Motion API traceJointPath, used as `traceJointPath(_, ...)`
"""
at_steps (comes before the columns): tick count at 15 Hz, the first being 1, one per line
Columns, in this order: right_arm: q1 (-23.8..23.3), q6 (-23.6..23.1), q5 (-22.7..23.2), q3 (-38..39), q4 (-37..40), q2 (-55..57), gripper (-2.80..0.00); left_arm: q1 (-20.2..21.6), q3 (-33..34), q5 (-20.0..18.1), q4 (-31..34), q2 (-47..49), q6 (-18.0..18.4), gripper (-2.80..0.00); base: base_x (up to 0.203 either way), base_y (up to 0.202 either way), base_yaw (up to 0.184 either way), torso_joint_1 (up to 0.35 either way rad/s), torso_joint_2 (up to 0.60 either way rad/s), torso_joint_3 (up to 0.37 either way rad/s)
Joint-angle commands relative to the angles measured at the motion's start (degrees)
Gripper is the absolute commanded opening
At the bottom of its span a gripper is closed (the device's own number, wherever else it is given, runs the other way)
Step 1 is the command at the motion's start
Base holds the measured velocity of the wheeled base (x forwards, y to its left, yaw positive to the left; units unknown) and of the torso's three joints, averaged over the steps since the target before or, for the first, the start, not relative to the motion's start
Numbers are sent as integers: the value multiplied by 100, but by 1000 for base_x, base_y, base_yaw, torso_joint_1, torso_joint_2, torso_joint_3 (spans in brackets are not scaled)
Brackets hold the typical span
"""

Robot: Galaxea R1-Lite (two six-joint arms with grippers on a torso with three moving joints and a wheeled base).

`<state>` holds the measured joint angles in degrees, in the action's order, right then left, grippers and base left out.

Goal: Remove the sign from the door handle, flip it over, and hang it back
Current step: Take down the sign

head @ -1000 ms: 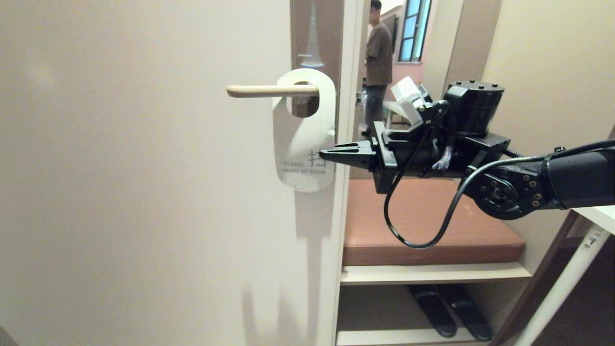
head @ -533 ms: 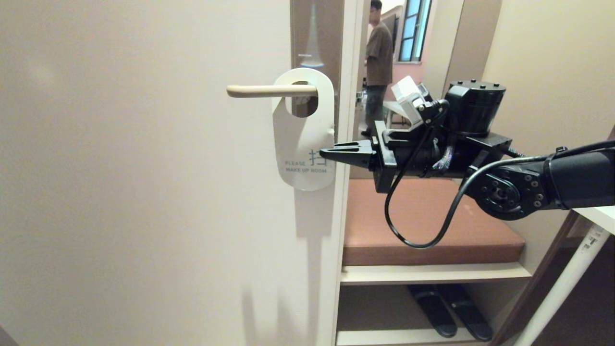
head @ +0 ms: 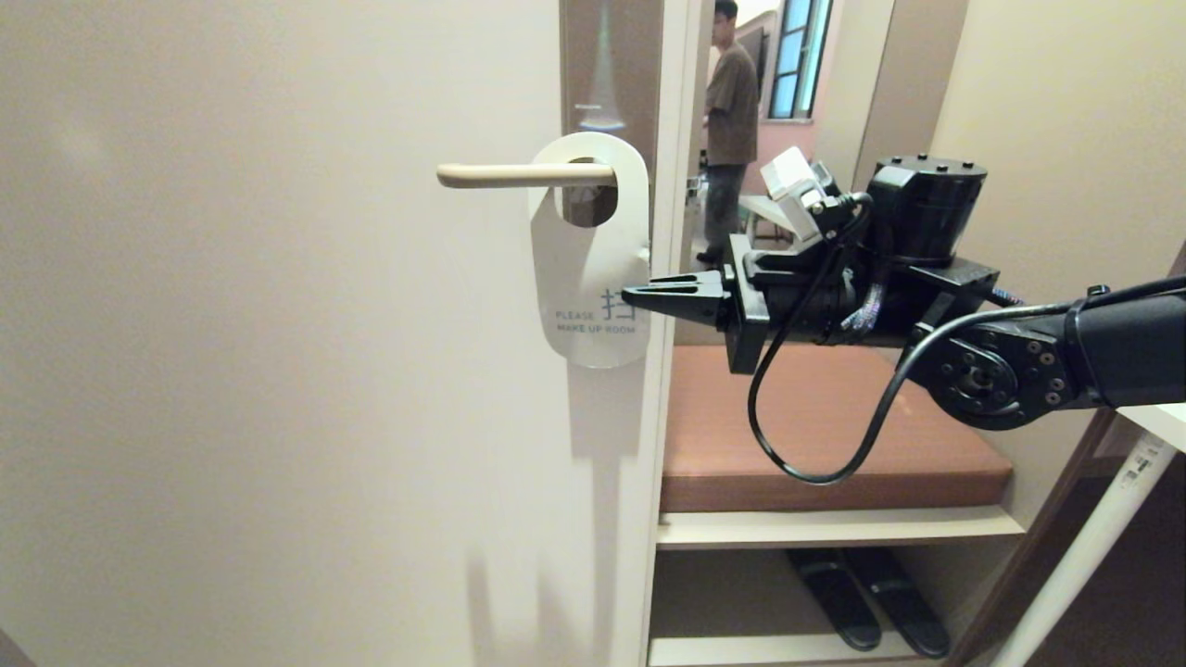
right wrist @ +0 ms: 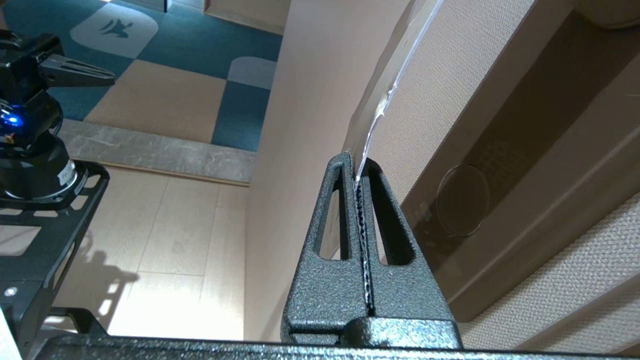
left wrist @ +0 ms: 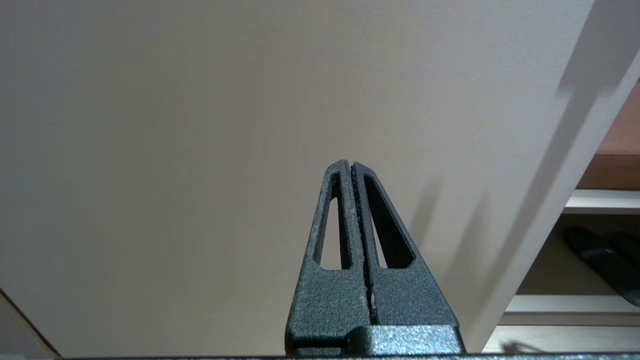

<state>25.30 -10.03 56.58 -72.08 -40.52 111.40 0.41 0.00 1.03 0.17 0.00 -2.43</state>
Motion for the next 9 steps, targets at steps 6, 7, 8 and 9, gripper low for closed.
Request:
traceJointPath(6,2,-7,11,28,-17,-54,0,2,0,3,0,0,-4,-280,0,0,0,0,0,0)
traceJointPath(7,2,-7,11,41,-17,-57,0,2,0,3,0,0,-4,-280,0,0,0,0,0,0)
traceJointPath(8,2,-7,11,68,-22,-62,0,2,0,3,0,0,-4,-280,0,0,0,0,0,0)
traceJointPath(9,2,-7,9,93,-26,-68,0,2,0,3,0,0,-4,-280,0,0,0,0,0,0)
